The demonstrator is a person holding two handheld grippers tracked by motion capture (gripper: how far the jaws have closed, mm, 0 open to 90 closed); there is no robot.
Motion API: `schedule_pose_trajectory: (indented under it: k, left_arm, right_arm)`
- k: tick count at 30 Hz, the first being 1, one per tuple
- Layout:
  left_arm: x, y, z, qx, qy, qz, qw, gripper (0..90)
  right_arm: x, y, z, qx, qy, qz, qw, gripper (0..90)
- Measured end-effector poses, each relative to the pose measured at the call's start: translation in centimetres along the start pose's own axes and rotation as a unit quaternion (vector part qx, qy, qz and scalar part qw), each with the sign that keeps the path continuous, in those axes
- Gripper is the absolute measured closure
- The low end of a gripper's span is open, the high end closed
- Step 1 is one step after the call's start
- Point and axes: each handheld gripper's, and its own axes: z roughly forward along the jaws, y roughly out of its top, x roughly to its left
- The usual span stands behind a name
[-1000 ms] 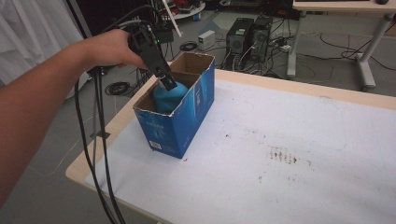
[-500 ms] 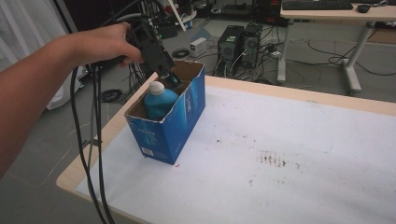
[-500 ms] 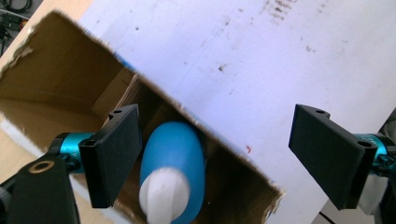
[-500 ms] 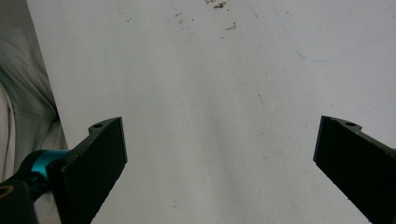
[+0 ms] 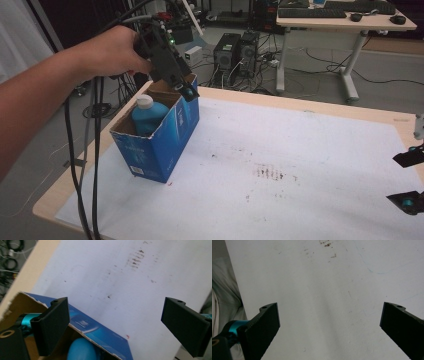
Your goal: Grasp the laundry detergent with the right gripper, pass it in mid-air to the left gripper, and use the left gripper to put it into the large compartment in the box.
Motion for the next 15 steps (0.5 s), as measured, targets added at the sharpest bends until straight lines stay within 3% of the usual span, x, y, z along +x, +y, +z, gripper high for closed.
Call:
schedule_pose_trajectory:
  k: [3, 6, 10, 15]
  left_arm:
    - [-0.6, 1.1, -0.2, -0.010, 0.024, 0.049, 0.9984, 4.3]
    - [-0.9, 1.9, -0.1, -0.019, 0.022, 0.059, 0.9979, 4.1]
    - [-1.2, 2.8, 0.5, -0.023, 0.022, 0.061, 0.9976, 4.1]
    - [-1.3, 3.8, 2.5, 0.017, 0.037, 0.031, 0.9987, 1.6]
  right_arm:
    - [0.0, 0.0, -0.1, -0.003, -0.002, 0.001, 1.0000, 2.0]
    - [0.0, -0.1, -0.1, -0.004, -0.003, 0.003, 1.0000, 2.0]
    - [-0.1, 0.0, -0.2, -0.009, -0.006, 0.003, 0.9999, 2.0]
    - [-0.1, 0.1, -0.1, -0.008, -0.004, 0.002, 1.0000, 2.0]
